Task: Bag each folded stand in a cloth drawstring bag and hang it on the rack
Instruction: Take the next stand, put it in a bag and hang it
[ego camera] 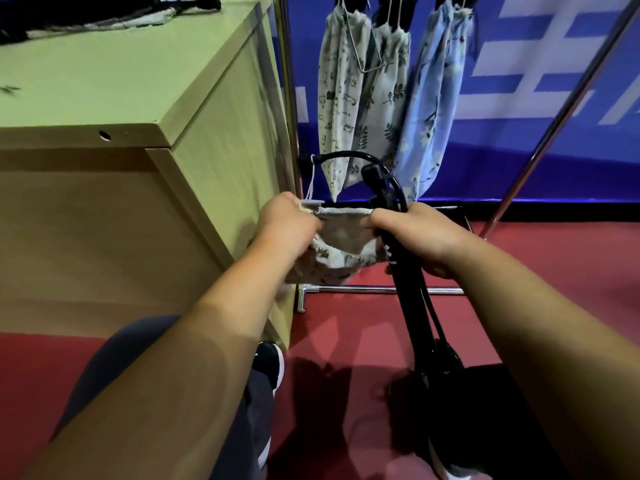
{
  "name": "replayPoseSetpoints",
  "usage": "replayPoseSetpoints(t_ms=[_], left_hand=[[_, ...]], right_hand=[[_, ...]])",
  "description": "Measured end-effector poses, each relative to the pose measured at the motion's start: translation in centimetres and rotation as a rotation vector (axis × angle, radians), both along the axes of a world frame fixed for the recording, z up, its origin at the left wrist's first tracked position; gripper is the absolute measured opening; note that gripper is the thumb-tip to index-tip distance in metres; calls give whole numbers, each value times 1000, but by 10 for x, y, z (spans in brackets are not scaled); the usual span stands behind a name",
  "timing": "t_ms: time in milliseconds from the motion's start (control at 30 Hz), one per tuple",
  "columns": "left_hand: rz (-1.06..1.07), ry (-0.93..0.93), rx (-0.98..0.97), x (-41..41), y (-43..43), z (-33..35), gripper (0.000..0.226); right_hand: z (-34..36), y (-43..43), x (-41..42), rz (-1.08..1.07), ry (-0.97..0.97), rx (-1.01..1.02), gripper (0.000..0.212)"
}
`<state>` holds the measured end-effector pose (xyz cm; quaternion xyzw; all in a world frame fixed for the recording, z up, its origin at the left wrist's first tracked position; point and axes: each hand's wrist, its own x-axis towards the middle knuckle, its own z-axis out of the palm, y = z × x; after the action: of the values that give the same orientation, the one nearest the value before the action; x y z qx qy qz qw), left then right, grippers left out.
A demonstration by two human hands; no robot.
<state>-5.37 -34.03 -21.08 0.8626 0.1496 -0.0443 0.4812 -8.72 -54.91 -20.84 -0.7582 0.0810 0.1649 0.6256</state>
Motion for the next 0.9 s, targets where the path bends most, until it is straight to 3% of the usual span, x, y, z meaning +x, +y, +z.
replayPoseSetpoints(t_ms=[100, 167, 300, 367, 433, 567, 733, 900], left_hand=[[-73, 0, -54, 0, 0, 3, 26], [-86, -28, -45, -4, 1, 6, 25], [-182, -206, 620, -8, 10, 9, 17], [-208, -196, 691, -9, 12, 5, 20], [-241, -144, 555, -8, 12, 2, 26], [-221, -107, 271, -1, 18, 2, 28], [-148, 9, -98, 1, 17, 0, 18], [-84, -16, -118, 4, 20, 0, 29]], right_hand=[[-4, 7, 5, 27, 1, 20, 58], [-4, 12, 8, -7, -35, -5, 62], [2, 14, 13, -71, -89, -138, 49], [3, 17, 14, -49, -75, -148, 42], [2, 21, 15, -17, -64, -146, 36], [-4, 20, 17, 9, -66, -67, 47], [-9, 5, 13, 20, -71, 41, 17], [-17, -8, 9, 32, -85, -13, 30]])
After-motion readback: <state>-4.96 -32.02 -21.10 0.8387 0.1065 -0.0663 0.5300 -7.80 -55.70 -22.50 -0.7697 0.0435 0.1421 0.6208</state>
